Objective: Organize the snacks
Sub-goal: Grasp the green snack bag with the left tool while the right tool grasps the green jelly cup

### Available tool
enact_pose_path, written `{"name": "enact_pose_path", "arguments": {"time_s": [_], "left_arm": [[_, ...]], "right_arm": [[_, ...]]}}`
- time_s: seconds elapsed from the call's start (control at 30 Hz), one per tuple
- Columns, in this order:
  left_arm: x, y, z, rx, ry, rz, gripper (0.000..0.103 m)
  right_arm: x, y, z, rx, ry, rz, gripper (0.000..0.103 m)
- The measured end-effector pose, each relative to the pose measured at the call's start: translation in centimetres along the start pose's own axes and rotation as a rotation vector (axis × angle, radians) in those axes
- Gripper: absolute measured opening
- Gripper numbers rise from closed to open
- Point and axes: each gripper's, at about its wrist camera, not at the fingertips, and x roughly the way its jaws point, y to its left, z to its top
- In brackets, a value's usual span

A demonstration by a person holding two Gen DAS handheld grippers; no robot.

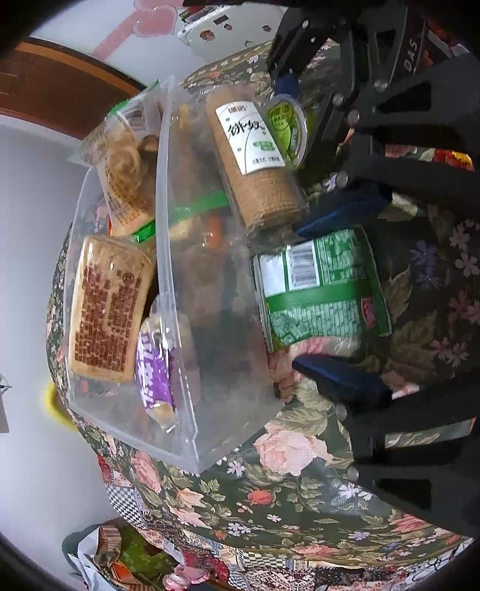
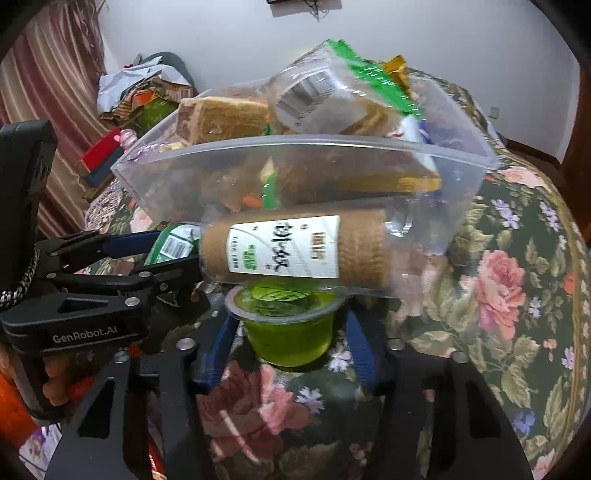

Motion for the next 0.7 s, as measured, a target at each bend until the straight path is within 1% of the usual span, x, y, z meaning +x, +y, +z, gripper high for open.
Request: {"name": "enact_pose_path", "arguments": {"time_s": [0.07, 0.13, 0.3, 0.43, 0.63, 0.7], "left_arm": [[-0.3, -0.4, -0.2, 0.007, -0.010, -0.014, 0.047], [-0.8, -0.5, -0.4, 0.010, -0.016, -0.015, 0.045], [-1.8, 0.2, -1.2, -0.008, -0.012, 0.000, 0.043], [-3.2, 1.1, -1.7, -0.025, -0.026, 0.003, 0.043], [-6.4, 1.8, -2.2, -0.048, -0.068, 0.005, 0.042], [-7.6, 1.9, -2.2, -0.054, -0.086, -0.001, 0.042]], "right_arm": [[0.0, 0.4, -0.2, -0.012, -0.005, -0.016, 0.046], [-0.2, 0.7, -0.3, -0.030, -0.007, -0.030, 0.046], [-1.0, 0.1, -0.8, -0.010, -0.002, -0.003, 0.046], [-2.1, 0.0, -1.3, -0.003, -0.004, 0.008, 0.046], [-4.7, 0.4, -1.7, -0.017, -0.049, 0.011, 0.046], [-5.4, 0.9, -1.3, -0.022, -0.069, 0.009, 0.046]]}}
